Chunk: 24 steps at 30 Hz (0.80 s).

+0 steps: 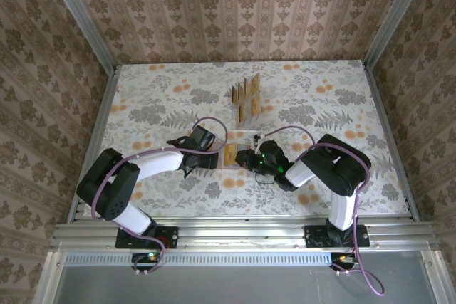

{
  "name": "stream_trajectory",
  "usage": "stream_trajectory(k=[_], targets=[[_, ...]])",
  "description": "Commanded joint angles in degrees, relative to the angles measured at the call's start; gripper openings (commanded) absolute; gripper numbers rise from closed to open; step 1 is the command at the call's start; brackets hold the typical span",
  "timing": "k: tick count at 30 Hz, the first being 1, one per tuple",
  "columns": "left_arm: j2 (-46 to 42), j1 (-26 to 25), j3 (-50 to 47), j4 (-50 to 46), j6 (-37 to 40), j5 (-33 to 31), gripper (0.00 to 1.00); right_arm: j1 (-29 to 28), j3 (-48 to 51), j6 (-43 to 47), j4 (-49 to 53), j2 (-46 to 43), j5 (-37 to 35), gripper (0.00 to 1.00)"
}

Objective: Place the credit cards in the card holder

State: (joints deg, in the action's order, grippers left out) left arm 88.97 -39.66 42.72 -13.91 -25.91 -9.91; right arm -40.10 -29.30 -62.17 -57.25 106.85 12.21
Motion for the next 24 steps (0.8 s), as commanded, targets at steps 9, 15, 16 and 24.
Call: stream_trajectory(k=[9, 15, 16, 24], targets=[[-0.06, 0.05, -1.34, -3.2, -0.56, -1.03, 0.85, -0.94, 1.29, -3.36, -1.91, 2.01, -3.86, 0.0], [-0.14, 0.1, -1.32, -3.31, -0.6, -1.16, 0.85, -0.94, 1.24, -4.22, -2.41, 2.82, -3.62, 0.0], [-0.11, 0.07, -1.32, -3.36, -0.59, -1.11, 0.85, -0.95, 1.25, -4.26, -2.51, 2.88, -3.43, 0.0], [-0.16, 0.1, -1.29, -3.39, -0.55, -1.21, 0.85, -1.21, 0.93, -3.87, -2.67, 3.14, -2.21, 0.0]])
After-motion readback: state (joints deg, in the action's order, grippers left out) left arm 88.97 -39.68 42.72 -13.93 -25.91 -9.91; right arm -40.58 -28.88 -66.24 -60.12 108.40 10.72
